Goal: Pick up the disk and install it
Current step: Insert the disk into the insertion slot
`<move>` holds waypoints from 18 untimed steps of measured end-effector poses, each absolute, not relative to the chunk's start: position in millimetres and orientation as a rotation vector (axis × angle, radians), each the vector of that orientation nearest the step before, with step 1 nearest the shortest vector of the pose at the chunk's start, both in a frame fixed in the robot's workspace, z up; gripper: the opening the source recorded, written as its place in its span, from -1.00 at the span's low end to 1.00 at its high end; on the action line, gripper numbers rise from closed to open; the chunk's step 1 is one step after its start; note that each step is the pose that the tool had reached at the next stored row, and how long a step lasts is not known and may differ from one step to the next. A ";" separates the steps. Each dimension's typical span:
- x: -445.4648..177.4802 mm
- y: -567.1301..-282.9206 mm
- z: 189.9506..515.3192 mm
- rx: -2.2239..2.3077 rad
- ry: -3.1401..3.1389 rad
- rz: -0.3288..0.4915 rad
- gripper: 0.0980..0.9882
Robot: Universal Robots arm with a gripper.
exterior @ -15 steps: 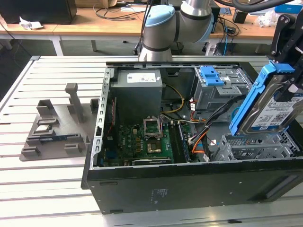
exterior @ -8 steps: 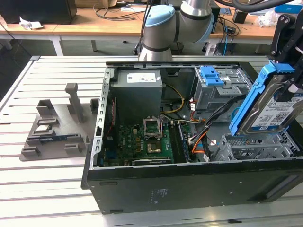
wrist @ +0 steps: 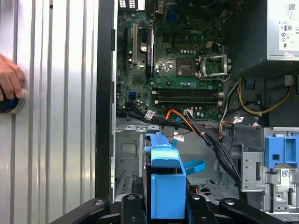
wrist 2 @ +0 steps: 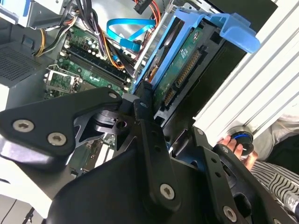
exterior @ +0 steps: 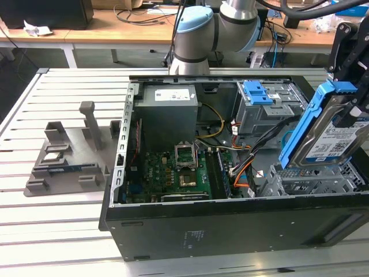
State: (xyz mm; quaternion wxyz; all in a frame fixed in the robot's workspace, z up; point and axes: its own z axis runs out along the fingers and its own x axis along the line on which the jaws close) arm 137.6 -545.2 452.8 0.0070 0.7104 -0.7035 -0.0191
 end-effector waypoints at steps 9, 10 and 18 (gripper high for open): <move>136.7 -545.2 443.3 2.207 -2.205 -0.047 -0.40; 136.6 -545.2 442.5 2.206 -2.205 -0.047 -0.40; 136.6 -545.2 433.0 2.206 -2.205 -0.047 -0.40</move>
